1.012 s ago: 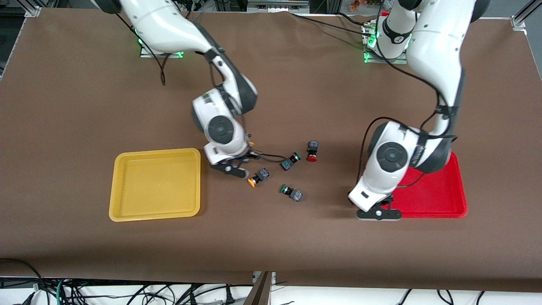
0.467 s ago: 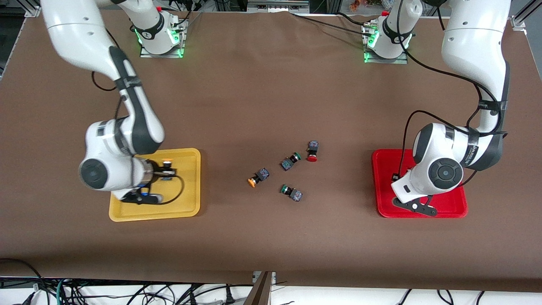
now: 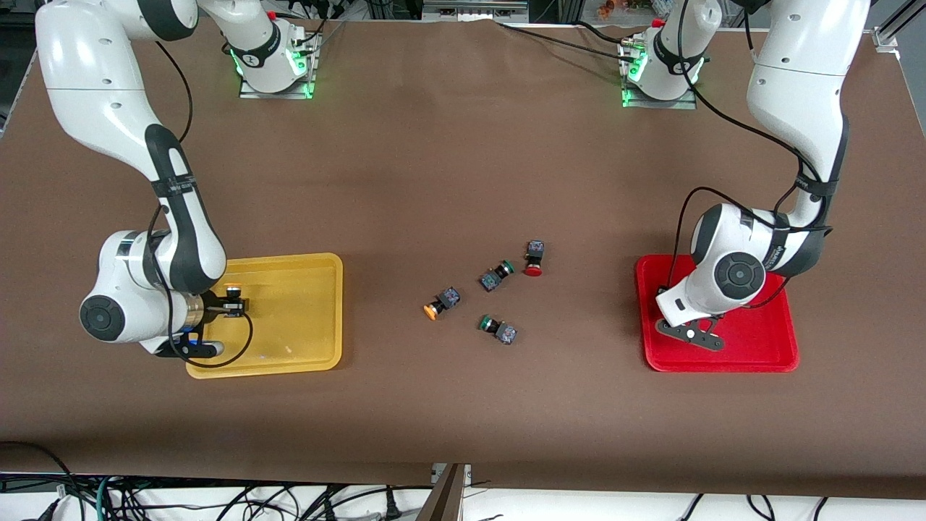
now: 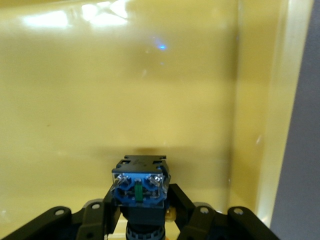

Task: Place red and yellow buttons in trays
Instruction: 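Open both grippers to drop the buttons into the trays, then grasp another red button with the left gripper while the right gripper grasps yellow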

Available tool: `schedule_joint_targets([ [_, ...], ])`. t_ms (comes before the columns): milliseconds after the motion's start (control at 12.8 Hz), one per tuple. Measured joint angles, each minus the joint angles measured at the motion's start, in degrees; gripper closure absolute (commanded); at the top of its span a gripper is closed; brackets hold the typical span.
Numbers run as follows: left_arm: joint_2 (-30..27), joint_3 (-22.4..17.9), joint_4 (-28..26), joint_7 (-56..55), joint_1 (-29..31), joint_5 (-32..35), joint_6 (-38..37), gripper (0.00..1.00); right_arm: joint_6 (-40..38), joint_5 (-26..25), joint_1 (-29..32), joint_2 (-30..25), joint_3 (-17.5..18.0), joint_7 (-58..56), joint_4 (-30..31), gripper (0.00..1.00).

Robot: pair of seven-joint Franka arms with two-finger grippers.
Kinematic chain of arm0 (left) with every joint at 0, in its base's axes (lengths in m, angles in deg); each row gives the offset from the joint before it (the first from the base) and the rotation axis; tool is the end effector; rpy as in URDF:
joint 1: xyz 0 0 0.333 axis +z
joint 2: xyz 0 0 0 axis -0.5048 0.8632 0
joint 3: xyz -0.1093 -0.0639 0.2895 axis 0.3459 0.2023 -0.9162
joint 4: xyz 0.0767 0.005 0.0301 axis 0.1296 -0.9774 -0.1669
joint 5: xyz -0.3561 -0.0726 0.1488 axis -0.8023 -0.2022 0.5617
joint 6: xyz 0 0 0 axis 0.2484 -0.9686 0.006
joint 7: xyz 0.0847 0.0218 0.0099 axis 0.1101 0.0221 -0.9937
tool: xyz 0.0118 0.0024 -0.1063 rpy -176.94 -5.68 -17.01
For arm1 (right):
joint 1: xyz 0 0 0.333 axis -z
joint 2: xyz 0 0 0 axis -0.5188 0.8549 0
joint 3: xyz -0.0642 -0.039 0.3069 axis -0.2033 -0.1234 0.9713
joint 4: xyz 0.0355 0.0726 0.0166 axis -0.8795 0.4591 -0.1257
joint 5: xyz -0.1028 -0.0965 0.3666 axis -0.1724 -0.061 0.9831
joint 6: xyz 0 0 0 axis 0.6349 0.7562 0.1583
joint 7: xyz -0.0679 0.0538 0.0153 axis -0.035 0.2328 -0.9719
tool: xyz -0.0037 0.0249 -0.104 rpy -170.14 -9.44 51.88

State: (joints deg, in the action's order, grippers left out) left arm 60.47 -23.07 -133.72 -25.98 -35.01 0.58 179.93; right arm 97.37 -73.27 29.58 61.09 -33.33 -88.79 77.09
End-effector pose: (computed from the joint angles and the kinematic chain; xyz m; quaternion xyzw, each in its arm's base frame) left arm 0.6506 -0.0644 0.1963 -0.9808 0.1731 0.0547 0.0718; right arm 0.6962 0.0099 0.1855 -0.9906 0.0040 0.1355 0.0164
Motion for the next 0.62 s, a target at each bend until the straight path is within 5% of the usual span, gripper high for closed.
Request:
schedule_joint_targets([
  [78,-0.8,0.0,-0.1,0.2,0.0,0.0,-0.1,0.00,0.8,-0.1,0.0,0.4,0.0,-0.4,0.0,0.07],
  [311,-5.6,2.8,0.4,-0.5,0.2,-4.3,-3.2,0.00,0.9,-0.1,0.0,0.4,0.2,-1.6,-0.4,0.00],
  [623,-8.1,12.0,1.0,-3.9,-0.6,-11.2,-4.1,0.00,-8.0,0.1,-4.0,-1.9,1.9,5.5,-4.0,0.00],
])
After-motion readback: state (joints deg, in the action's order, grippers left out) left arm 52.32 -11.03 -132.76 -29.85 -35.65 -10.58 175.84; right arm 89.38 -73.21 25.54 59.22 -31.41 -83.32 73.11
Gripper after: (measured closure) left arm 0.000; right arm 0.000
